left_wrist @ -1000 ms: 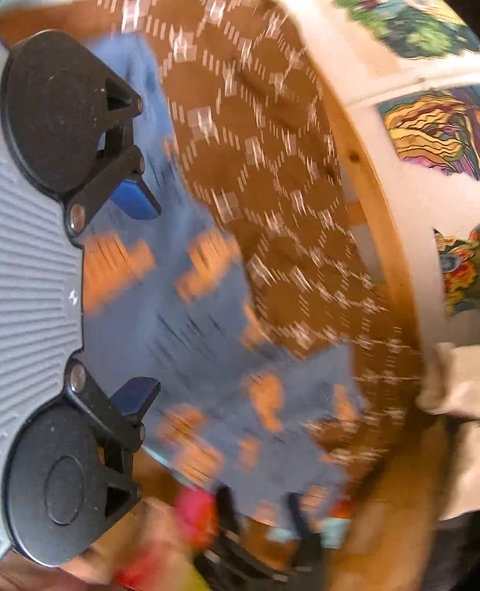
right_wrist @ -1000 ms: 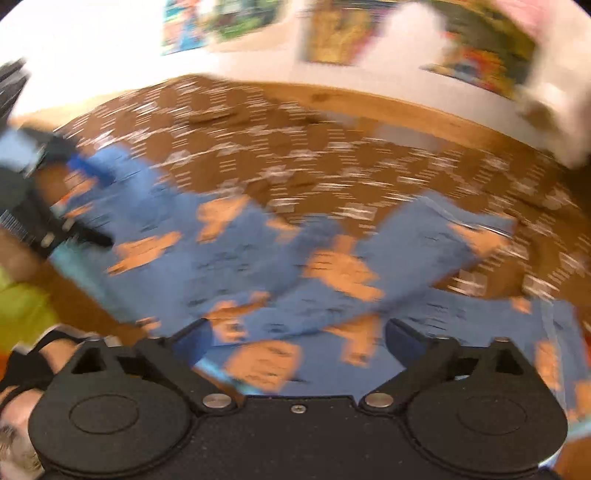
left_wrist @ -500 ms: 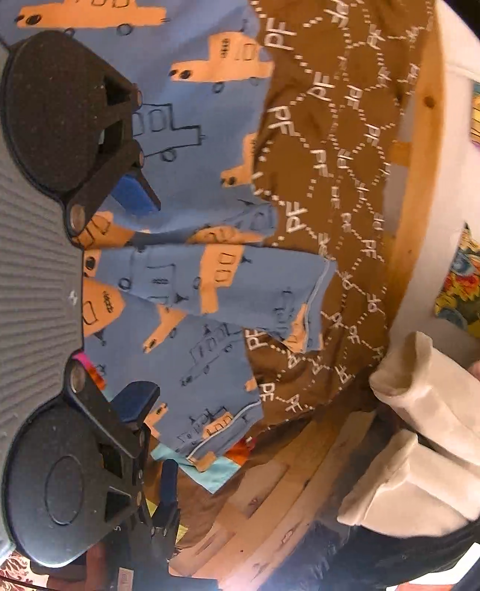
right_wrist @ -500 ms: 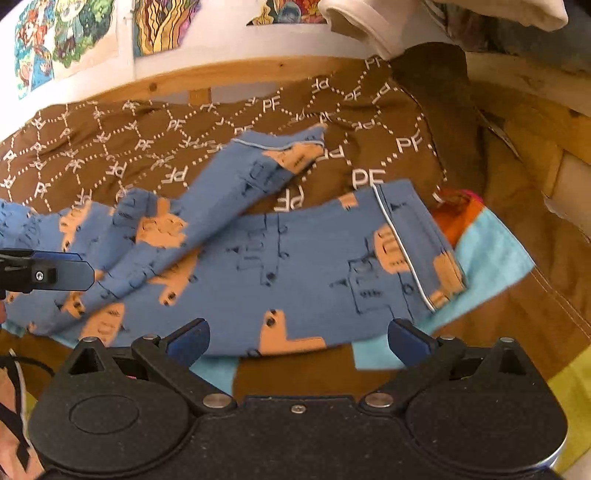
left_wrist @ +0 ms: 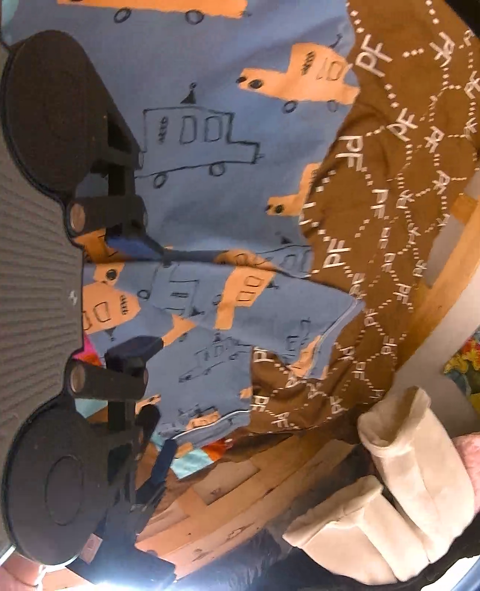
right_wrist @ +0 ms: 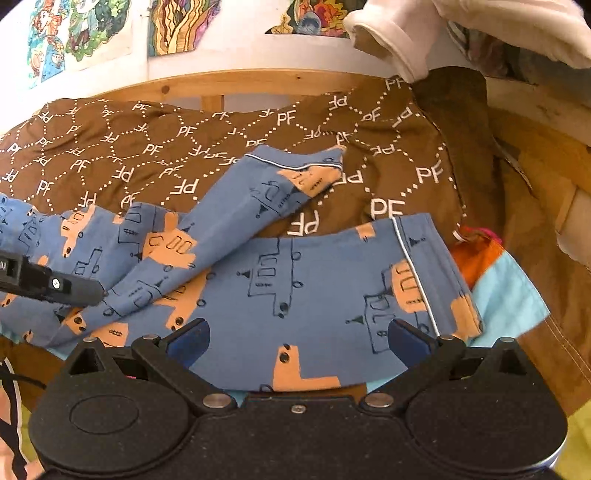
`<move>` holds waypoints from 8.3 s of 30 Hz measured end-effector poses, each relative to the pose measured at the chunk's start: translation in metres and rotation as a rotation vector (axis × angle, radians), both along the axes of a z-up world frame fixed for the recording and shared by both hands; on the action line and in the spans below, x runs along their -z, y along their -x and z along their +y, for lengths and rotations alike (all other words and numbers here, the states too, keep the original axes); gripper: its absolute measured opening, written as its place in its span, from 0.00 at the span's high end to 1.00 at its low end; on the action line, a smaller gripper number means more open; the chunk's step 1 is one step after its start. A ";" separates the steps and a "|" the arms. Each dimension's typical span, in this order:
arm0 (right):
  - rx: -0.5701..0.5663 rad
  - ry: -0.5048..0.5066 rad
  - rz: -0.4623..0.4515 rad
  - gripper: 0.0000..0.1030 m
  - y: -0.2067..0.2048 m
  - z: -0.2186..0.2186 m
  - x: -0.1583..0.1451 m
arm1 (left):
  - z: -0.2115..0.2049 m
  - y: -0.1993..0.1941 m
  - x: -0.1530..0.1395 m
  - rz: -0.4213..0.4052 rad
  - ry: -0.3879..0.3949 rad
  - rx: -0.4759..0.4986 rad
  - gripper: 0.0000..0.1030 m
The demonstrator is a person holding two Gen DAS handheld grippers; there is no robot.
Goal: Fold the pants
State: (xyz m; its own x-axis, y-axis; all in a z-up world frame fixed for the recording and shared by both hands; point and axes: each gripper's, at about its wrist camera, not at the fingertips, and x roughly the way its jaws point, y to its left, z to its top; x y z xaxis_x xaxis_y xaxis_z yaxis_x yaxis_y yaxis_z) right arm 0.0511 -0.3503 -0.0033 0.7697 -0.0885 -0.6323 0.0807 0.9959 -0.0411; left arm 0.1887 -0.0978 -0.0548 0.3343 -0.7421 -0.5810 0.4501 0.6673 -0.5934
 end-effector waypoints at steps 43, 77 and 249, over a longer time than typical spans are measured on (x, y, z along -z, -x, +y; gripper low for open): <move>-0.057 -0.027 0.019 1.00 -0.210 0.050 -0.014 | -0.011 0.003 0.006 -0.053 -0.148 -0.061 0.98; -0.124 0.295 -0.094 0.56 -0.005 0.011 0.016 | -0.061 -0.016 -0.052 -0.223 -0.218 0.194 0.50; 0.030 0.001 0.037 0.01 -0.028 -0.021 0.008 | 0.133 -0.077 -0.074 -0.289 -0.795 -0.230 0.38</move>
State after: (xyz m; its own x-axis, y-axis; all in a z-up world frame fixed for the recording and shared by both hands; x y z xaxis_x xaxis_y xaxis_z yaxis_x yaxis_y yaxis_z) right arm 0.0795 -0.3711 -0.0117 0.7426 -0.1116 -0.6604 0.1085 0.9930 -0.0457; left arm 0.2662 0.0354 0.0192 0.6396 -0.0495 -0.7672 0.3145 0.9274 0.2024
